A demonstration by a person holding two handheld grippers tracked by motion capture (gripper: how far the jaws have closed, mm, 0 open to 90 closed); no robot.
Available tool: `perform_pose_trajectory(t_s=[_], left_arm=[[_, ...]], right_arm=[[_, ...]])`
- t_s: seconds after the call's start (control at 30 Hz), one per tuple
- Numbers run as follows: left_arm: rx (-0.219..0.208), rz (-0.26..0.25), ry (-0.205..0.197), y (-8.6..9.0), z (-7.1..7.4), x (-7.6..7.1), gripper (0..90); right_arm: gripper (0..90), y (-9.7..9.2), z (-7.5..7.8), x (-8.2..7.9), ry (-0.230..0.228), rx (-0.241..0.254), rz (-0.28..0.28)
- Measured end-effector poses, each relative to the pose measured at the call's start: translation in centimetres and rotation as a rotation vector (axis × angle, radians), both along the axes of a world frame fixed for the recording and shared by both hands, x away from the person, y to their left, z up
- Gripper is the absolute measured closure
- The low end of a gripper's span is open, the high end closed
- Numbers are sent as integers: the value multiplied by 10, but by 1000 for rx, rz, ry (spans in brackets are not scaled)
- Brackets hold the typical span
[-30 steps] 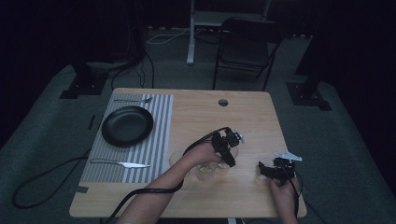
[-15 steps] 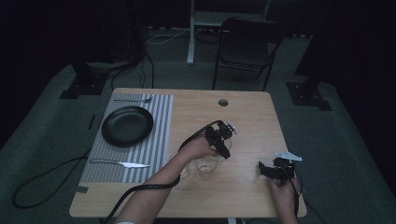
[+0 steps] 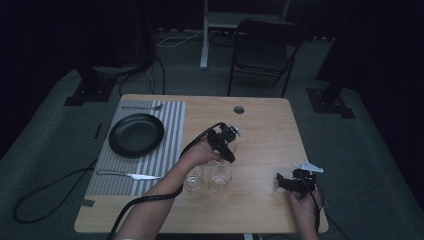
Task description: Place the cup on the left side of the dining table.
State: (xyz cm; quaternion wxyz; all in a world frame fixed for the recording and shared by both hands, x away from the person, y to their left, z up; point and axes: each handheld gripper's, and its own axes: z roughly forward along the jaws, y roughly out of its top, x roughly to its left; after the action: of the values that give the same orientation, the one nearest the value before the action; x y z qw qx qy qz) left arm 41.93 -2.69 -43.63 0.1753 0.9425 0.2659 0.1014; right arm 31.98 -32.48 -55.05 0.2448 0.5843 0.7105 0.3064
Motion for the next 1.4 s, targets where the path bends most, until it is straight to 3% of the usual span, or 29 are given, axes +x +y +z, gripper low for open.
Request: perform_pose_trajectory(t_s=[0.43, 0.67, 1.1, 1.4], left_arm=[[0, 78, 9, 43, 0, 0, 182], [-25, 157, 9, 74, 2, 1, 182], [-12, 245, 8, 124, 0, -1, 182], [-1, 291, 18, 149, -4, -4, 182]], right_arm=[[118, 0, 0, 0, 0, 0, 0], [118, 0, 0, 0, 0, 0, 0], [119, 0, 0, 0, 0, 0, -1], [119, 0, 0, 0, 0, 0, 0]])
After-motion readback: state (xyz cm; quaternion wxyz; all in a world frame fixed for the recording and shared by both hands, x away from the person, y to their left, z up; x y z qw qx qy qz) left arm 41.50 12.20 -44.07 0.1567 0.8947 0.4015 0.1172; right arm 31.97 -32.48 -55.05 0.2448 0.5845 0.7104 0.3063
